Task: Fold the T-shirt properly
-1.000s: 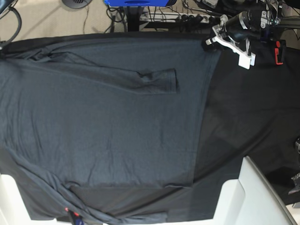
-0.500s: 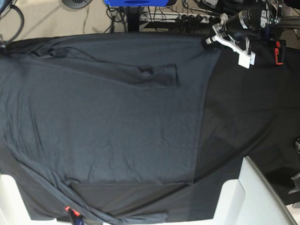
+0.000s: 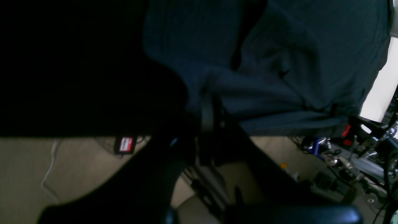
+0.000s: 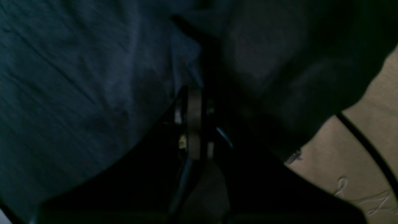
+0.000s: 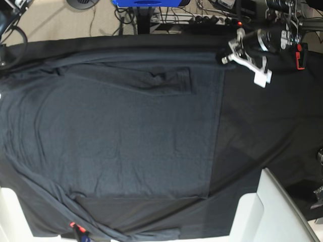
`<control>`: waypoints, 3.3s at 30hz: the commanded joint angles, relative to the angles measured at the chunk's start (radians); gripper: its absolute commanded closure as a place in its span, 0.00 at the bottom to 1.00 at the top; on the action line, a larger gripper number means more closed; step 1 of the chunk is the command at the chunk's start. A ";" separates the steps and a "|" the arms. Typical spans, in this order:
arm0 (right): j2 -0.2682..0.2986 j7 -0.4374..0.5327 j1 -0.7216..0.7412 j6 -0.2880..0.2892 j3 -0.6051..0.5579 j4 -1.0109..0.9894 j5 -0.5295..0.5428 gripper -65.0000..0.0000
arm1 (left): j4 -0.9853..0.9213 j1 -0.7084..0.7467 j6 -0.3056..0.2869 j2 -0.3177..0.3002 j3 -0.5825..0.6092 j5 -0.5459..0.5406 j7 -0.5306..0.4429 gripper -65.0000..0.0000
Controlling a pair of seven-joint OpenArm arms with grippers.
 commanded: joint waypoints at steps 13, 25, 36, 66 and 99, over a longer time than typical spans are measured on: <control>0.026 -0.058 0.137 0.002 0.002 0.018 -0.166 1.00 | -0.077 -0.171 -0.006 0.044 -0.005 -0.012 0.116 1.00; 0.025 -0.052 0.200 0.002 -0.109 0.015 -0.194 1.00 | -0.135 -0.251 -0.003 0.044 -0.007 -0.010 0.115 1.00; 0.029 -0.052 0.267 0.002 -0.112 -0.037 -0.196 1.00 | -0.135 -0.311 -0.003 0.043 -0.007 -0.009 0.110 1.00; 0.026 0.072 0.302 0.002 -0.210 -0.117 -0.196 1.00 | -0.135 -0.384 -0.003 0.113 -0.013 0.174 0.107 1.00; 0.022 0.088 0.315 0.002 -0.210 -0.116 -0.196 0.76 | -0.135 -0.387 -0.001 0.113 -0.105 0.176 0.105 0.88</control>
